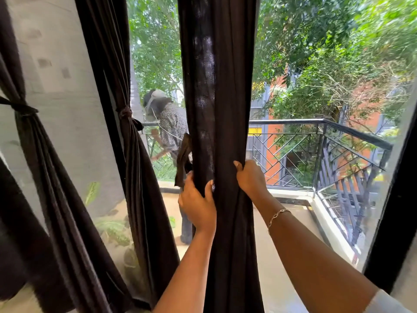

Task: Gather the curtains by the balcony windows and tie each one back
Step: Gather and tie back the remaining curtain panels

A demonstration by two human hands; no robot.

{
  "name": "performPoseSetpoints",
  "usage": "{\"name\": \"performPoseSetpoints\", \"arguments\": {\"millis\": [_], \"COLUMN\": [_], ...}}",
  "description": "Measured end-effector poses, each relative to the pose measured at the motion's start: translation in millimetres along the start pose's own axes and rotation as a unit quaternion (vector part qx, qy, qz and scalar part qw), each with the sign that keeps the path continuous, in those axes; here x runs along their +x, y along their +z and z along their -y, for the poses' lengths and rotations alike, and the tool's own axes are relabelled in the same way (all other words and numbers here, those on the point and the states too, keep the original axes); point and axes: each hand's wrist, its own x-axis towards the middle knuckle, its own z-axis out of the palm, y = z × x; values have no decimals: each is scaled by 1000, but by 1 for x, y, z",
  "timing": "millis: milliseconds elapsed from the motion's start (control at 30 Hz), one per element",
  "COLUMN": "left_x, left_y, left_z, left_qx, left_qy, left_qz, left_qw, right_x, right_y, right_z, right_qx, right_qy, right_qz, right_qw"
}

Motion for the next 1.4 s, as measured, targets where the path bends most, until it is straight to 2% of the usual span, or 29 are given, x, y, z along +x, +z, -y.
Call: {"name": "performPoseSetpoints", "arguments": {"millis": [200, 333, 433, 533, 800, 933, 1100, 1267, 1400], "left_x": [-10, -5, 15, 28, -3, -2, -3, -10, -21], "left_y": [7, 11, 11, 15, 22, 23, 20, 23, 24], "left_z": [1, -2, -8, -12, -25, -27, -24, -18, -19], "left_qx": [-27, -42, -4, 62, 61, 44, 20, -7, -40], "left_qy": [25, 1, 4, 52, 151, 120, 141, 122, 59], "left_qz": [-2, -46, 13, 78, 135, 124, 132, 148, 72], "left_qw": [999, 998, 1000, 994, 977, 984, 981, 981, 995], "right_x": [0, 0, 1, 2, 8, 9, 1, 5, 0], "right_y": [6, 12, 13, 14, 19, 25, 24, 29, 37], "right_z": [1, 2, 2, 2, 4, 5, 1, 1, 0], "right_qx": [14, 19, 14, 21, 52, 121, 230, 190, 187], "right_qy": [-4, 6, 4, -4, -14, 1, -5, -16, -35], "right_qz": [2, 10, 0, 3, 49, 91, 168, 124, 109], "right_qw": [1000, 1000, 1000, 1000, 997, 989, 959, 974, 976]}}
